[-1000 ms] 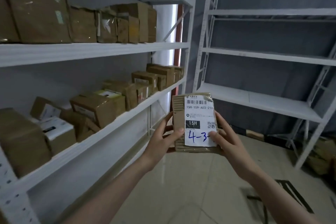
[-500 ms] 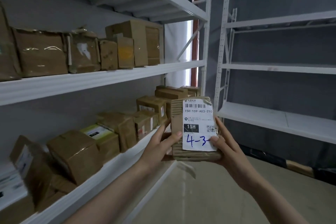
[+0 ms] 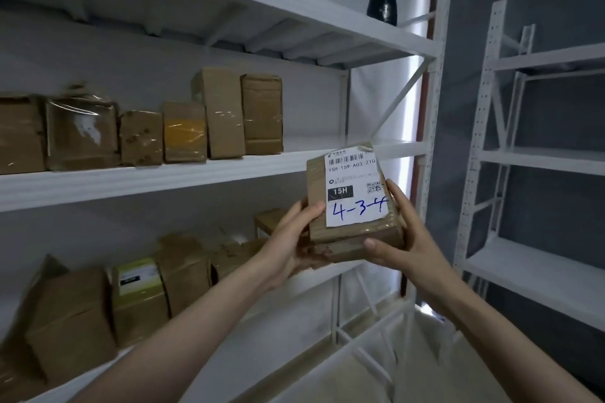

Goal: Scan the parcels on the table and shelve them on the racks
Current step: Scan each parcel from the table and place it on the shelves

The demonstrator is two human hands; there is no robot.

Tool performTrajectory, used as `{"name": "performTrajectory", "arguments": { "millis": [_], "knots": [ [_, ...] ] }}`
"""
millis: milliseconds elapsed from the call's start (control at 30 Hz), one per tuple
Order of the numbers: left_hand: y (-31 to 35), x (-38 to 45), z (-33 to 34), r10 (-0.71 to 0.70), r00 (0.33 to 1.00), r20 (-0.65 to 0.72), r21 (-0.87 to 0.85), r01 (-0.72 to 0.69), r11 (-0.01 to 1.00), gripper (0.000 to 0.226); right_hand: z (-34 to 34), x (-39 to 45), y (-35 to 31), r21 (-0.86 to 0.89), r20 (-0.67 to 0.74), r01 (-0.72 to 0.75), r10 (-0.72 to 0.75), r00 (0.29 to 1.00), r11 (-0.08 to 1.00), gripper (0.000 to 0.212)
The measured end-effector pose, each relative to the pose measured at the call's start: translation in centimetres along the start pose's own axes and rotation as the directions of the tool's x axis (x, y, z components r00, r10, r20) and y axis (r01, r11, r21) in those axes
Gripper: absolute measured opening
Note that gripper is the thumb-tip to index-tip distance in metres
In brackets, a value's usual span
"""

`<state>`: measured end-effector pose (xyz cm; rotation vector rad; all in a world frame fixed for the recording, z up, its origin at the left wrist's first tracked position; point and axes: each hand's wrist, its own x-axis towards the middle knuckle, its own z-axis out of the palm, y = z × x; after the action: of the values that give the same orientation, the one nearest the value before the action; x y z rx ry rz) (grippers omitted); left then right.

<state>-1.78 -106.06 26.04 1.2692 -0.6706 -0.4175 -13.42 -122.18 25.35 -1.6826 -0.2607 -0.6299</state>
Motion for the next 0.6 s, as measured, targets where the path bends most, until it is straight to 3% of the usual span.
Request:
{"name": "performTrajectory", "arguments": {
  "millis": [133, 233, 400, 500, 600],
  "knots": [
    [1.1, 4.5, 0.7, 0.041, 0.998, -0.052, 0.061, -0.038, 0.997, 0.035, -2.0, 4.3, 1.1, -0.009, -0.042, 0.053, -0.054, 0.998, 0.999, 0.091],
    [2.2, 7.8, 0.2, 0.167, 0.981, -0.103, 0.181, -0.146, 0.972, 0.042, -2.9, 8.1, 1.9, -0.006, -0.025, 0.074, -0.074, 0.997, 0.997, 0.088],
    [3.9, 12.2, -1.5, 0.394, 0.914, -0.097, 0.517, -0.292, 0.805, 0.032, -3.5, 15.0, 2.4, -0.099, 0.016, 0.135, -0.134, 0.991, 0.986, 0.086],
    [4.3, 14.5, -2.7, 0.469, 0.883, -0.010, 0.625, -0.361, 0.693, 0.050, -3.8, 19.1, 2.6, -0.128, 0.019, 0.173, -0.172, 0.985, 0.977, 0.068],
    [4.8, 17.2, -4.7, 0.483, 0.876, 0.011, 0.729, -0.338, 0.596, 0.067, -4.1, 23.4, 2.9, -0.193, 0.071, 0.146, -0.135, 0.988, 0.970, 0.054]
  ]
}}
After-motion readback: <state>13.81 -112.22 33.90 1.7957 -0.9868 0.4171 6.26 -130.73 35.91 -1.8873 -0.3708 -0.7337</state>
